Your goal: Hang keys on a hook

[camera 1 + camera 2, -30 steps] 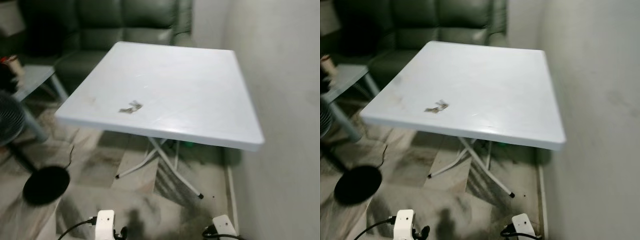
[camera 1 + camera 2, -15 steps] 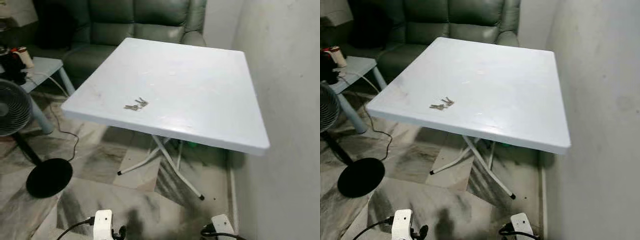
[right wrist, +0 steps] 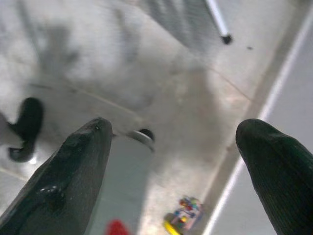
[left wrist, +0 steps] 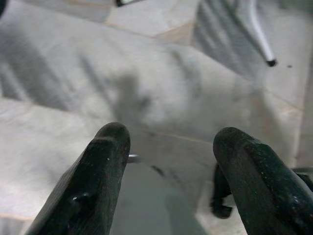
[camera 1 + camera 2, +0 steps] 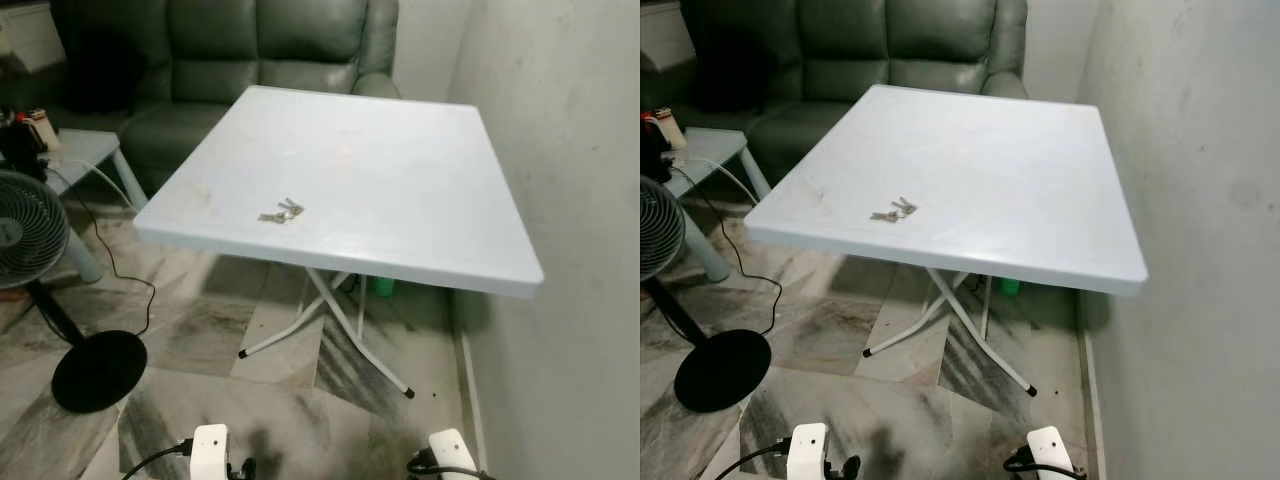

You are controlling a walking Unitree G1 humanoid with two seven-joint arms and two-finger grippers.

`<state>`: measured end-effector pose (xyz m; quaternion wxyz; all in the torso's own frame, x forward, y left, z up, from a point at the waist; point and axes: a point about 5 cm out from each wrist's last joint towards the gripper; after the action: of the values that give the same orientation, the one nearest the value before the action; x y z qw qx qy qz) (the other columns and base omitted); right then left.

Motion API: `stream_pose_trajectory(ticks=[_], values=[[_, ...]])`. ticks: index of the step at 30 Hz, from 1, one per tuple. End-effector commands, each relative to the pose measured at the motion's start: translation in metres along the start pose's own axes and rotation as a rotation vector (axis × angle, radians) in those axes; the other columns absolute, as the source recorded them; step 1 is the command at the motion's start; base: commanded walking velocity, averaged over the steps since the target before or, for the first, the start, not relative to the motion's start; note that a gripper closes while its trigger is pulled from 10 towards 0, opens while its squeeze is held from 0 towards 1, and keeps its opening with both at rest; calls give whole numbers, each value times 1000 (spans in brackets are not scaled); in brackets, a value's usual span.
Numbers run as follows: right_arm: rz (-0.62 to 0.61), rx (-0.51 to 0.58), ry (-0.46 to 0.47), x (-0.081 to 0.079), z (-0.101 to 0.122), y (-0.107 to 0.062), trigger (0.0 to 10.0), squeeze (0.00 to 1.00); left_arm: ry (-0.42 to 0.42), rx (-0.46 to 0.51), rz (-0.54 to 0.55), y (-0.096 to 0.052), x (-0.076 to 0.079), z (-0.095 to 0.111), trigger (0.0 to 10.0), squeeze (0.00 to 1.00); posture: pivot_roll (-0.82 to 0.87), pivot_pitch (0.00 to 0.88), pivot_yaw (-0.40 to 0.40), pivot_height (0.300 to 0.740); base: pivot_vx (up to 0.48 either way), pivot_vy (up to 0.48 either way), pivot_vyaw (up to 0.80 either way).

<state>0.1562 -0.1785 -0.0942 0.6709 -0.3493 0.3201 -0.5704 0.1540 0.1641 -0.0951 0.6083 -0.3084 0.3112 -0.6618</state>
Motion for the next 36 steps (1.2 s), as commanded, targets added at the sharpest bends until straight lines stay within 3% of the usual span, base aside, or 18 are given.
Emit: stream_pose_trajectory(ticks=[1,36], values=[[20,20,-11,-6,7,2,10000,0,5,0,16,-1,-7,1,10000,0,-88,0,-35,724,0,424,0],[22,20,-14,-6,7,2,10000,0,1,14,17,1,-6,5,10000,0,-84,0,-41,724,0,435,0]])
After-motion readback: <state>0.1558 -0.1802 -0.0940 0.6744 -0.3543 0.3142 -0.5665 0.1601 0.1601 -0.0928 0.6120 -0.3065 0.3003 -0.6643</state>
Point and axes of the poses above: a point about 5 cm out from each wrist's last joint towards the gripper, its own y axis pointing out of the wrist towards the gripper, its own z axis along the axis of the wrist's last joint, x = y × z, and after that the axes turned 9 degrees about y, right-handed
